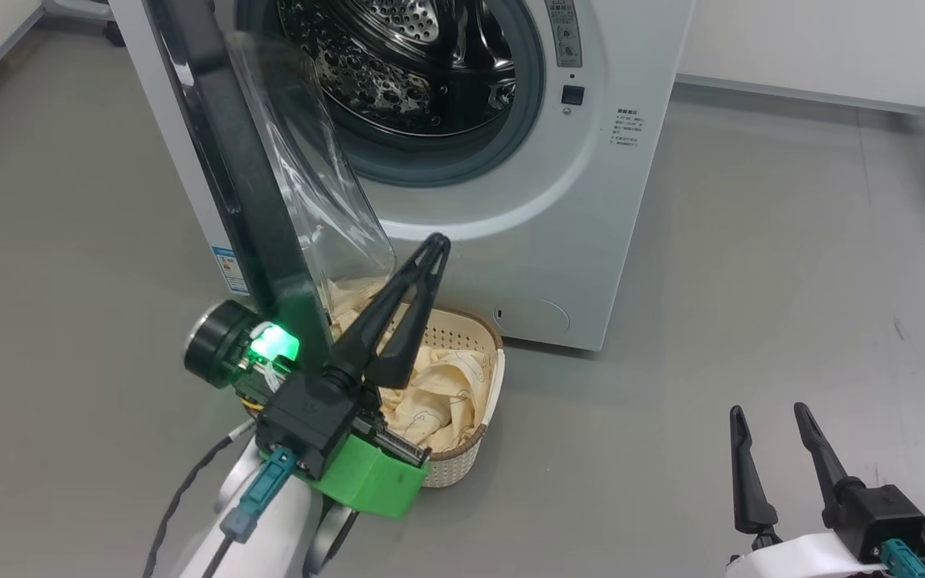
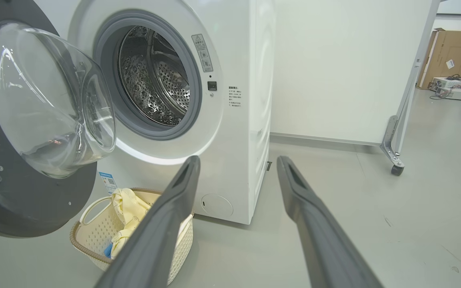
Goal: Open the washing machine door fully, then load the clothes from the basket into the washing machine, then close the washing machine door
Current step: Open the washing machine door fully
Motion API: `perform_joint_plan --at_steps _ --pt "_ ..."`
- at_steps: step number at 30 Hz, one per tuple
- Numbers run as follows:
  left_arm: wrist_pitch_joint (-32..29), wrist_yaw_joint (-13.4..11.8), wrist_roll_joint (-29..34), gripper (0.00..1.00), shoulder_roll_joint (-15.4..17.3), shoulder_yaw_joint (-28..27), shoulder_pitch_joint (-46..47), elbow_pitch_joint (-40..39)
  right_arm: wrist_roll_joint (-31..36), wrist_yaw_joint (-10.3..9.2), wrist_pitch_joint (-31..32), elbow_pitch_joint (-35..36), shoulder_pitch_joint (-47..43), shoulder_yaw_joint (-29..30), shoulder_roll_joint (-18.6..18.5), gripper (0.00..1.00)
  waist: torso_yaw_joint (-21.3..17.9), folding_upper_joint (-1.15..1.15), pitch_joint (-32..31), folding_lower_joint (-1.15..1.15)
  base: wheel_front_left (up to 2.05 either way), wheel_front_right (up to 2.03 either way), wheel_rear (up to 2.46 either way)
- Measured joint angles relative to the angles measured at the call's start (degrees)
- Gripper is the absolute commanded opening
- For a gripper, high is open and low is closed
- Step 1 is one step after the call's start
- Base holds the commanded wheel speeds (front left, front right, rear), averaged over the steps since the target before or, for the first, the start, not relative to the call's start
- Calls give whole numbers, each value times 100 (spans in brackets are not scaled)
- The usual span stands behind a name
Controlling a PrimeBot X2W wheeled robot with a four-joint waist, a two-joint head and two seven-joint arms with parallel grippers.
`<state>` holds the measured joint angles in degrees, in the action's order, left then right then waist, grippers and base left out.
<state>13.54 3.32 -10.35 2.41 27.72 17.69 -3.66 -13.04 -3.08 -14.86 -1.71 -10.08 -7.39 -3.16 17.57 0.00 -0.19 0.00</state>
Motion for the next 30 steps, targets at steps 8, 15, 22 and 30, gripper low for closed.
perform_joint_plan --at_steps 8,15,22,30 --pt "-235 -8 -276 0 9 280 -241 310 0 9 0 -9 0 34 29 100 -45 0 21 0 0 0 0" --pt "-470 -137 -549 0 19 397 -460 749 2 49 0 -25 -1 77 47 100 -55 0 37 0 0 0 0" --pt "-592 -372 -628 0 23 102 -487 1337 13 67 0 -59 -1 85 62 100 -64 0 58 0 0 0 0" --pt "-533 -613 -679 0 16 -275 -344 1741 66 102 0 -67 1 102 71 100 -138 0 114 0 0 0 0"
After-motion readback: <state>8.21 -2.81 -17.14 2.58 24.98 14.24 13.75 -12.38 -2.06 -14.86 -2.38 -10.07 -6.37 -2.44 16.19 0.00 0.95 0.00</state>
